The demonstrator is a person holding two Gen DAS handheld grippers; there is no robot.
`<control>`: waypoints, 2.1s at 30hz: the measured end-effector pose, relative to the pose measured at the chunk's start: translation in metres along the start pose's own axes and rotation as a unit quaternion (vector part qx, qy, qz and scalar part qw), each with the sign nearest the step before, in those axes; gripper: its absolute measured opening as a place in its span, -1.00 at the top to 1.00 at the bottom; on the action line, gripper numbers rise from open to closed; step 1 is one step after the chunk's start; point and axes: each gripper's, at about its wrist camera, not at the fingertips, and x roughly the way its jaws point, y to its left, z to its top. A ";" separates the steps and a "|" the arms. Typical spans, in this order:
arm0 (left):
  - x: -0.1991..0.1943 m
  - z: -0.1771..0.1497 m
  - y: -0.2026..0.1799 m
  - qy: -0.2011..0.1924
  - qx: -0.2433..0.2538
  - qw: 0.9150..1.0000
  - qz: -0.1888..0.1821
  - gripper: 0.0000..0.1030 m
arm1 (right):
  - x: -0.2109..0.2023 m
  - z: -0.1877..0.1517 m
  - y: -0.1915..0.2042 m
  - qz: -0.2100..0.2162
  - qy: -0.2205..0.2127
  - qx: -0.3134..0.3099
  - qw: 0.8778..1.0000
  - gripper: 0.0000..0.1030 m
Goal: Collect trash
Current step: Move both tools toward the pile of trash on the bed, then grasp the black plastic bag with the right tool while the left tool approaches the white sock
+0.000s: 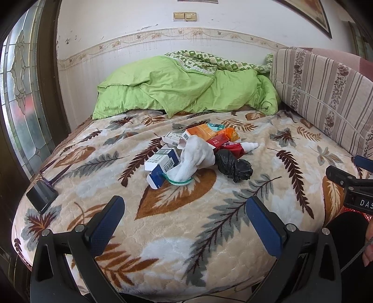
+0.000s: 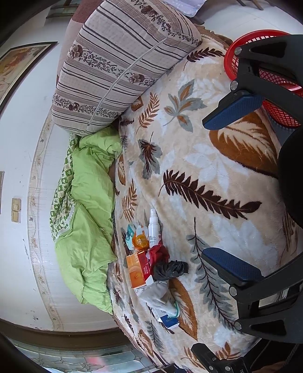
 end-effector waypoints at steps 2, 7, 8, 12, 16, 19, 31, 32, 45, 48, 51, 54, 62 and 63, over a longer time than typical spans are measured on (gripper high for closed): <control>0.000 0.000 0.000 0.000 0.000 1.000 -0.001 -1.00 | 0.000 0.000 0.000 -0.001 0.000 0.000 1.000 -0.98; 0.000 0.000 0.001 0.000 0.000 1.000 0.000 -1.00 | 0.000 0.000 -0.001 0.000 0.001 0.000 1.000 -0.98; 0.000 0.000 0.001 0.000 0.000 1.000 -0.001 -1.00 | 0.001 0.000 -0.001 0.000 0.001 0.000 1.000 -0.98; 0.000 0.000 0.002 0.000 0.000 1.000 -0.001 -1.00 | 0.000 0.000 0.000 0.000 0.001 0.001 1.000 -0.98; 0.000 0.000 0.002 0.000 0.000 1.000 -0.001 -1.00 | 0.001 -0.001 -0.001 0.000 0.003 0.003 1.000 -0.98; 0.000 0.000 0.001 0.000 0.000 1.000 -0.001 -1.00 | 0.001 0.000 -0.001 0.000 0.003 0.003 1.000 -0.98; 0.007 0.002 0.018 0.018 -0.041 0.999 -0.016 -1.00 | 0.017 0.004 0.002 0.068 0.041 0.009 0.997 -0.67; 0.008 0.003 0.021 0.020 -0.048 0.999 -0.018 -1.00 | 0.021 0.006 0.006 0.084 0.047 0.004 0.995 -0.50; 0.019 0.002 0.043 0.043 -0.083 0.995 -0.032 -0.72 | 0.123 0.052 0.099 0.198 0.124 -0.035 0.972 0.29; 0.023 0.004 0.045 0.048 -0.084 0.995 -0.036 -0.65 | 0.147 0.047 0.108 0.196 0.138 -0.036 0.970 0.39; 0.032 0.009 0.045 0.054 -0.082 0.994 -0.042 -0.56 | 0.148 0.044 0.107 0.216 0.129 -0.035 0.967 0.52; 0.046 0.017 0.044 0.061 -0.085 0.993 -0.054 -0.50 | 0.140 0.044 0.101 0.224 0.120 -0.034 0.967 0.57; 0.105 0.043 0.014 0.093 -0.045 0.992 -0.070 -0.50 | 0.123 0.040 0.052 0.240 0.120 0.036 0.962 0.60; 0.114 0.047 0.007 0.093 -0.030 0.993 -0.062 -0.50 | 0.124 0.040 0.048 0.239 0.119 0.043 0.963 0.60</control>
